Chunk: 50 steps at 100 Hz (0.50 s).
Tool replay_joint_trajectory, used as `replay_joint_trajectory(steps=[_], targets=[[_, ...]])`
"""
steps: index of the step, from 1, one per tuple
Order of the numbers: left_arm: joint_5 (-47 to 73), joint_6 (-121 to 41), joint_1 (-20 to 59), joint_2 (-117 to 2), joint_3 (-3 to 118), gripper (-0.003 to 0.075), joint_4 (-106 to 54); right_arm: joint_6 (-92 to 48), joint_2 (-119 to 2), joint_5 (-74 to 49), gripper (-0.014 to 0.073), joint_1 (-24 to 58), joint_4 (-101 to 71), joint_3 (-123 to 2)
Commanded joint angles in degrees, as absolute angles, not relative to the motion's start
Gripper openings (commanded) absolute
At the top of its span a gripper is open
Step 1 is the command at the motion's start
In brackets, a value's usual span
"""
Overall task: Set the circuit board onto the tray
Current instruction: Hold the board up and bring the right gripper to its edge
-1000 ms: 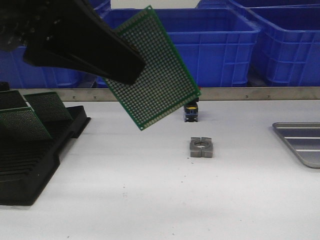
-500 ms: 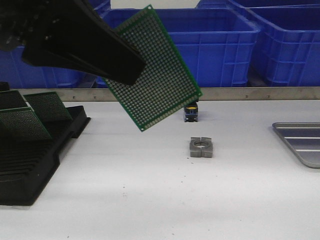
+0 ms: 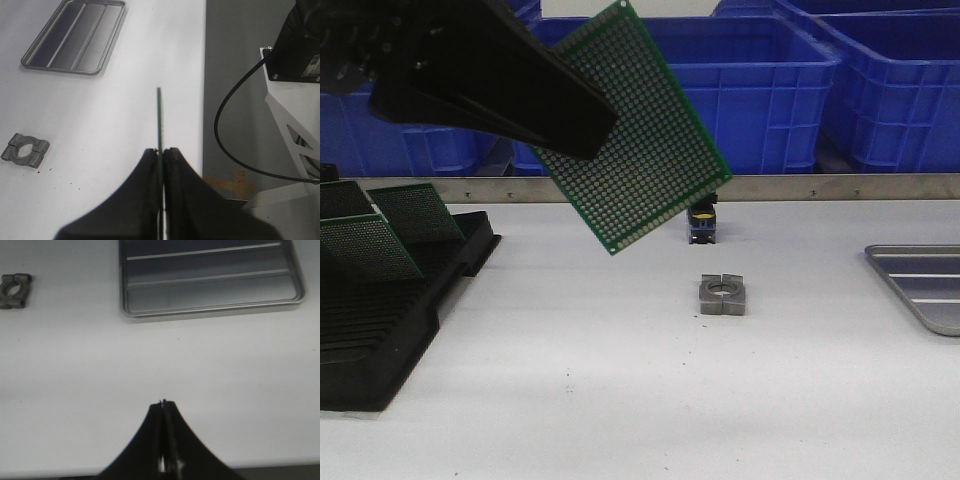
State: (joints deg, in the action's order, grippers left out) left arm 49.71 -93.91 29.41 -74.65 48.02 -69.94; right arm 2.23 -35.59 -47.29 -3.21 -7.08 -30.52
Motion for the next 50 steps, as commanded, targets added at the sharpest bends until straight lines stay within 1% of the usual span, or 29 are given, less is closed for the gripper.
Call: replay_joint_trajectory(steps=[1,6,10,11,17,18,20,21,23,24,25,29,35,50], targets=[[50.70,-93.41,29.90,-73.18,49.75,-0.0017,-73.97,-3.95,-38.97,-44.59,-0.0028,-3.30,-12.99,-33.76],[50.70,-93.41,29.90,-73.18,49.75,-0.0017,-73.97,-9.10,-40.57,-44.20,0.0019,-3.30,-18.70,-34.37],[50.70,-93.41,29.90,-73.18,49.75,-0.0017,-73.97,-15.56,-41.99,-44.01,0.0088,-3.30,-23.71,-34.85],[50.70,-93.41,29.90,-73.18,49.75,-0.0017,-73.97,-16.59,-42.19,-44.02,0.0088,-3.30,-24.59,-34.86],[50.70,-93.41,29.90,-73.18,49.75,-0.0017,-73.97,-26.39,-43.70,-43.95,0.0207,-3.30,-32.70,-35.03],[50.70,-93.41,29.90,-73.18,49.75,-0.0017,-73.97,-27.55,-43.84,-43.95,0.0207,-3.30,-33.58,-35.03],[50.70,-93.41,29.90,-73.18,49.75,-0.0017,-73.97,-29.87,-44.11,-44.18,0.0242,-3.30,-36.18,-35.03],[50.70,-93.41,29.90,-73.18,49.75,-0.0017,-73.97,-33.44,-44.60,-44.40,0.0265,-3.30,-37.83,-35.03],[50.70,-93.41,29.90,-73.18,49.75,-0.0017,-73.97,-35.81,-44.98,-44.60,0.0287,-3.30,-39.45,-35.03],[50.70,-93.41,29.90,-73.18,49.75,-0.0017,-73.97,-38.19,-45.37,-44.88,0.0318,-3.30,-41.00,-35.03],[50.70,-93.41,29.90,-73.18,49.75,-0.0017,-73.97,-39.36,-45.57,-45.03,0.0318,-3.30,-41.78,-35.03],[50.70,-93.41,29.90,-73.18,49.75,-0.0017,-73.97,-46.38,-46.75,-46.34,0.0376,-3.30,-46.15,-35.03],[50.70,-93.41,29.90,-73.18,49.75,-0.0017,-73.97,-56.15,-48.84,-48.32,0.0406,-3.30,-51.78,-35.03],[50.70,-93.41,29.90,-73.18,49.75,-0.0017,-73.97,-72.76,-54.49,-52.93,0.0402,-2.53,-62.63,-35.03]])
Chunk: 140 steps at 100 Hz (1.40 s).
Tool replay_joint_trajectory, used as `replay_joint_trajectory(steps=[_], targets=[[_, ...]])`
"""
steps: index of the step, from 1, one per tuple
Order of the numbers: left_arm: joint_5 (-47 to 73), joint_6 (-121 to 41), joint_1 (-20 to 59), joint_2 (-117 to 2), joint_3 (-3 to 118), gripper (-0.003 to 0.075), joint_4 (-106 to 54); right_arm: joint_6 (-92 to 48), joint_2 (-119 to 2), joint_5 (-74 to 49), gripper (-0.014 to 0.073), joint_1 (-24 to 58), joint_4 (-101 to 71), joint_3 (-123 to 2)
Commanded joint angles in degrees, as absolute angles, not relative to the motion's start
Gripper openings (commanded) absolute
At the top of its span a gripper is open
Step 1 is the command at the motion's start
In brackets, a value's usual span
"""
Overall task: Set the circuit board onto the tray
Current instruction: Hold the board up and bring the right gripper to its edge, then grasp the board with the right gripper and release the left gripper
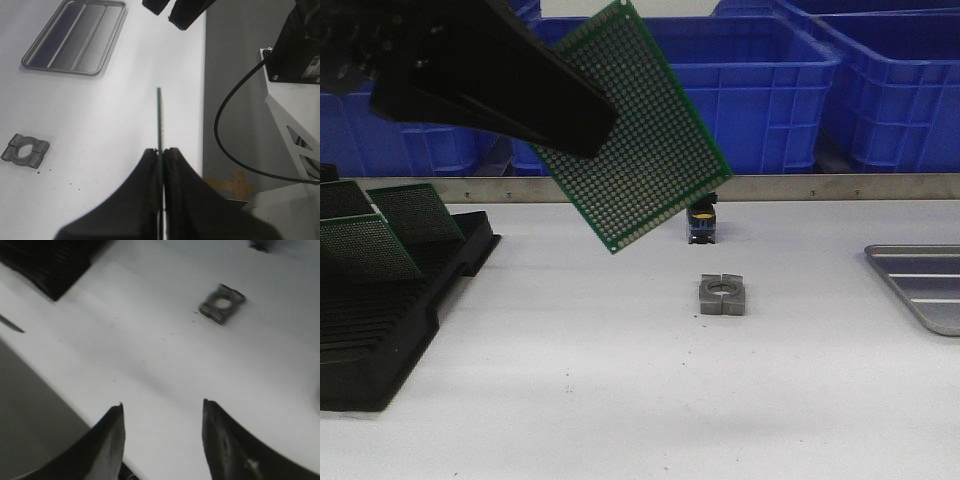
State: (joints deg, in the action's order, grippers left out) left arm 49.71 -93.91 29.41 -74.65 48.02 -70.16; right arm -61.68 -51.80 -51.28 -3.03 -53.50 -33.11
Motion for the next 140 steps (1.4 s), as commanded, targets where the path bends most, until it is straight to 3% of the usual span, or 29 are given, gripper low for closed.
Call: replay_joint_trajectory(steps=[1,27,66,75,102,112,122,134,140], targets=[[50.70,-93.41,29.90,-73.18,49.75,-0.0017,-73.97,-73.50,-54.76,-53.05,0.0402,-2.26,-63.44,-35.03],[50.70,-93.41,29.90,-73.18,49.75,-0.0017,-73.97,-97.16,-63.60,-52.87,0.0402,8.01,-74.33,-35.09],[50.70,-93.41,29.90,-73.18,49.75,-0.0017,-73.97,-99.30,-74.93,-51.81,0.0393,21.25,-80.13,-42.75],[50.70,-93.41,29.90,-73.18,49.75,-0.0017,-73.97,-99.30,-76.17,-52.11,0.0318,22.63,-80.26,-43.65],[50.70,-93.41,29.90,-73.18,49.75,-0.0017,-73.97,-99.25,-76.62,-54.26,-0.0069,22.81,-80.62,-43.88],[50.59,-93.41,29.90,-73.18,49.75,-0.0004,-73.97,-99.20,-76.62,-55.42,-0.0068,22.81,-80.62,-43.88],[50.71,-93.41,29.90,-73.18,49.75,0.0120,-73.85,-98.92,-76.62,-56.34,-0.0068,22.81,-80.51,-43.88],[50.71,-93.41,29.90,-73.18,49.75,0.0414,-73.62,-94.76,-76.62,-56.63,-0.0068,22.81,-77.96,-43.88],[50.56,-93.41,29.90,-73.18,49.75,0.0509,-73.62,-90.46,-76.62,-56.63,-0.0068,22.81,-75.38,-43.88]])
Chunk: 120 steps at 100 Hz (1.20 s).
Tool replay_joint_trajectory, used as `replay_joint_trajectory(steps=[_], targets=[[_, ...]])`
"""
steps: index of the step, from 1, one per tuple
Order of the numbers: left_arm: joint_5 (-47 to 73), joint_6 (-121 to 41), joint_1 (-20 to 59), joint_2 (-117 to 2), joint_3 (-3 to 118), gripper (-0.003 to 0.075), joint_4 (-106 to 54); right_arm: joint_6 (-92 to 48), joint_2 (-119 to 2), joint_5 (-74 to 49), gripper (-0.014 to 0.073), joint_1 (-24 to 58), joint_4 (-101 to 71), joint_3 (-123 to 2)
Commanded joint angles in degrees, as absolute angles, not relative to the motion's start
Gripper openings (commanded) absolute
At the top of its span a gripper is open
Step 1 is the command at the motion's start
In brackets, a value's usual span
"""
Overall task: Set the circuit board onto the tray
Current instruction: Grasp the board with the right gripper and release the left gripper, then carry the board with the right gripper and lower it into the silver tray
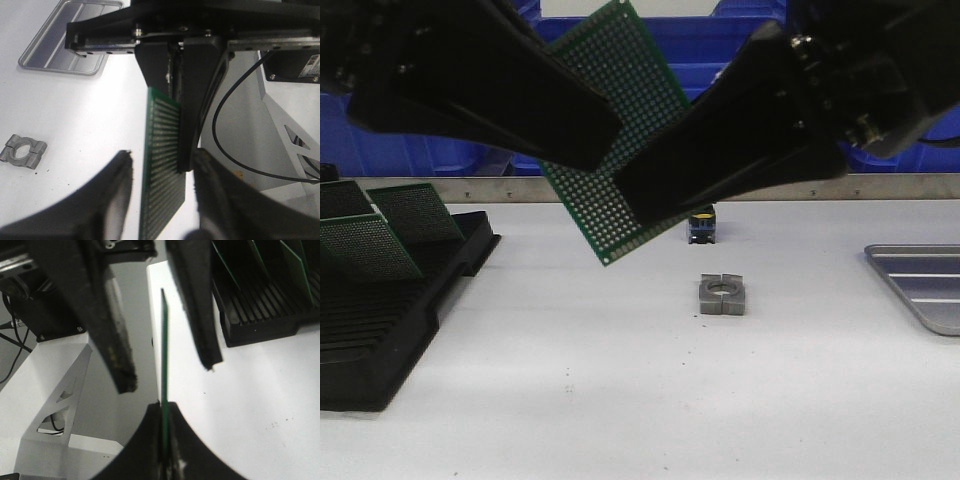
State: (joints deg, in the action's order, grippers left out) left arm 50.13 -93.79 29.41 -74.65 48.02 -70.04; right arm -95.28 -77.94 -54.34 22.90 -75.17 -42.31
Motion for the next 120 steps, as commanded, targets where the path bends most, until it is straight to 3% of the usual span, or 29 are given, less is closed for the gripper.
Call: replay_joint_trajectory(steps=[1,34,53,94,120], targets=[[50.56,-93.41,29.90,-73.18,49.75,0.0515,-73.62,-89.87,-76.62,-56.63,-0.0068,22.81,-75.10,-43.88],[47.00,-93.41,29.90,-73.18,49.75,0.0524,-73.53,-57.99,-76.62,-56.22,-0.0068,22.49,-63.86,-43.88],[46.76,-93.41,29.90,-73.18,49.75,0.0524,-73.53,-47.44,-76.62,-52.26,-0.0068,16.11,-59.79,-43.88],[46.76,-93.41,29.90,-73.18,49.75,0.0524,-73.53,-45.85,-83.39,-49.39,-0.0068,-10.34,-58.76,-45.06],[46.74,-93.41,29.90,-73.18,49.75,0.0515,-73.53,-45.90,-93.88,-49.91,-0.0068,-15.34,-57.20,-53.96]])
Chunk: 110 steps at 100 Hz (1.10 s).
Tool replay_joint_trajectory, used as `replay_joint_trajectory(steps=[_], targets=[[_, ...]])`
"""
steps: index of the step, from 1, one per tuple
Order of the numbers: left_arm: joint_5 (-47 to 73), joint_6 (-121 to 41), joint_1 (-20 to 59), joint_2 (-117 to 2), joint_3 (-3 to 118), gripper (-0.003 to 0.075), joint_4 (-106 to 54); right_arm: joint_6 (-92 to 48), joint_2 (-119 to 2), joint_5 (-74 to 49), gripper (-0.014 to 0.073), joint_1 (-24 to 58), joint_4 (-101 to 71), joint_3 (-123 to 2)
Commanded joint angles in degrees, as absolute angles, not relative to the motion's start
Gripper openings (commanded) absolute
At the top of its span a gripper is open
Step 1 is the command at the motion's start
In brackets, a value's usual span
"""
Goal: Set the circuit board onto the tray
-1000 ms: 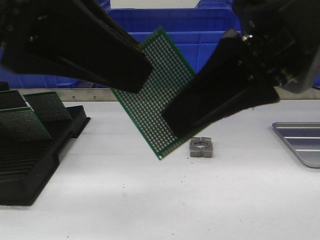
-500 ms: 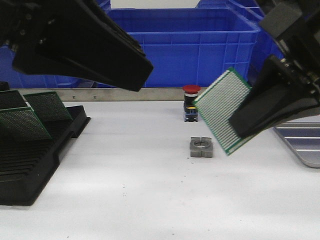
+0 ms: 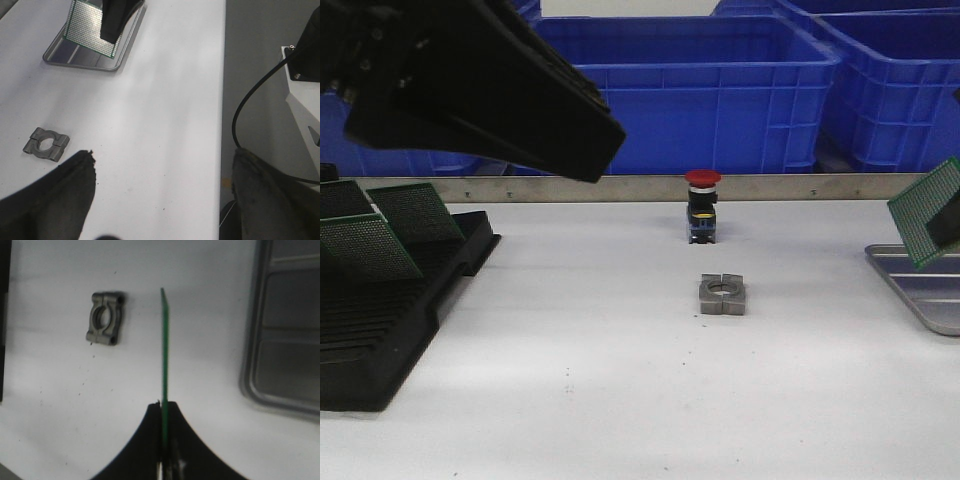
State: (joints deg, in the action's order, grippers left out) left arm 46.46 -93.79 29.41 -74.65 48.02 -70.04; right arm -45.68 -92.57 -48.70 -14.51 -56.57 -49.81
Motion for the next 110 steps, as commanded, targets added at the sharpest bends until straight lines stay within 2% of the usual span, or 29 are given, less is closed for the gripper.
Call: replay_joint_trajectory(steps=[1,25,63,74,80,85,87,95,101,110], targets=[[46.74,-93.41,29.90,-73.18,49.75,0.0515,-73.53,-45.90,-94.54,-49.91,-0.0068,-15.34,-57.05,-54.54],[46.13,-93.41,29.90,-73.18,49.75,0.0515,-73.53,-45.90,-102.42,-50.65,-0.0068,-15.34,-54.32,-62.45],[46.13,-93.41,29.90,-73.18,49.75,0.0515,-73.53,-47.13,-103.96,-49.94,-0.0048,-15.34,-47.88,-64.78],[46.13,-93.41,29.90,-73.18,49.75,0.0515,-73.53,-47.13,-103.96,-49.12,0.0064,-15.34,-47.88,-64.78],[46.13,-93.41,29.90,-73.18,49.75,0.0515,-73.53,-47.08,-103.96,-48.81,0.0190,-15.34,-47.88,-64.78],[46.13,-93.41,29.90,-73.18,49.75,0.0515,-73.53,-47.08,-103.96,-48.36,0.0314,-15.34,-47.88,-64.78],[46.13,-93.41,29.90,-73.18,49.75,0.0515,-73.53,-47.08,-103.96,-48.05,0.0390,-15.34,-47.88,-64.78],[46.13,-93.41,29.90,-73.18,49.75,0.0515,-73.53,-47.08,-103.90,-46.72,0.0568,-15.34,-47.88,-64.78],[45.99,-93.41,29.90,-73.18,49.75,0.0515,-73.53,-47.13,-103.52,-45.80,0.0645,-15.41,-47.72,-64.78],[45.67,-93.41,29.90,-73.18,49.75,0.0515,-73.53,-47.41,-102.38,-44.77,0.0651,-15.73,-46.28,-64.82]])
